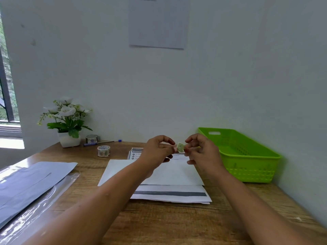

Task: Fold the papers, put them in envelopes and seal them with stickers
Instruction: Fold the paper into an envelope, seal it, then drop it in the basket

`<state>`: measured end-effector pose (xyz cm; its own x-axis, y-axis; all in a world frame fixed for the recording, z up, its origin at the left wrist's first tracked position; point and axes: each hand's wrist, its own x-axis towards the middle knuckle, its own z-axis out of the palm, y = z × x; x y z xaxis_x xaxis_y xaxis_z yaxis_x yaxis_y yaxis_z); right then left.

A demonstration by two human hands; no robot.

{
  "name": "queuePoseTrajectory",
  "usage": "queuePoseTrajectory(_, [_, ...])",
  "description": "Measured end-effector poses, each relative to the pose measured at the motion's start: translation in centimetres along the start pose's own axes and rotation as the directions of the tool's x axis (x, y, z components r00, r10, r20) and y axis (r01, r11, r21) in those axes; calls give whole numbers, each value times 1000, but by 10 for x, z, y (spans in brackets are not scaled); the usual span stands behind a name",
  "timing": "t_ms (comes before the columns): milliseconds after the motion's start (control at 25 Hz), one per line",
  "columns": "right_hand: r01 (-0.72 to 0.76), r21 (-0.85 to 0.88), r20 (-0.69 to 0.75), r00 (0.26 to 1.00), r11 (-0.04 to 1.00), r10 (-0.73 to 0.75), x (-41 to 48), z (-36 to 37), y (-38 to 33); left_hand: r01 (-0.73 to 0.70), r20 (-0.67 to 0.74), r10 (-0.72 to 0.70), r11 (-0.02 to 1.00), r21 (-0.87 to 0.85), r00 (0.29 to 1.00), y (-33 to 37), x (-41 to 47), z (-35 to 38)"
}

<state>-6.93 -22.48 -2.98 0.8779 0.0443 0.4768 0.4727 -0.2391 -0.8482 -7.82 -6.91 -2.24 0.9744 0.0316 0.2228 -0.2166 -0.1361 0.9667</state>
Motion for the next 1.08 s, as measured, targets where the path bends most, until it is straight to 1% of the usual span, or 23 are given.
queuePoseTrajectory(80, [-78,120,49,996,990,72,1,0,-1,2,-75,-4,1000,-26,997,-3,1,1])
queuePoseTrajectory(160, [-130,224,94,989,966,111,-1,2,-3,0,-138,-4,1000,-28,990,-6,1,3])
queuePoseTrajectory(200, [-135,230,114,987,964,111,-1,3,-3,-9,-156,7,1000,-14,988,-6,0,5])
queuePoseTrajectory(280, [-119,147,141,985,982,99,-1,5,-2,-39,-171,41,999,15,984,-6,-3,9])
queuePoseTrajectory(360, [-100,103,105,991,990,89,1,7,0,-62,-180,68,997,36,981,-7,-5,14])
queuePoseTrajectory(480, [-112,167,34,994,980,108,2,5,2,-68,-179,76,996,55,981,-8,-6,17])
queuePoseTrajectory(600, [-146,201,35,989,969,142,3,2,5,-46,-167,57,996,70,984,-10,-5,17])
queuePoseTrajectory(760, [-145,191,11,989,971,146,3,3,7,-17,-150,30,996,88,988,-12,-5,17])
queuePoseTrajectory(920, [-112,181,-35,992,977,121,3,2,10,-1,-133,17,993,120,991,-17,-4,16])
queuePoseTrajectory(1080, [-102,166,-70,991,981,115,5,3,15,-4,-125,22,989,145,992,-21,-3,17])
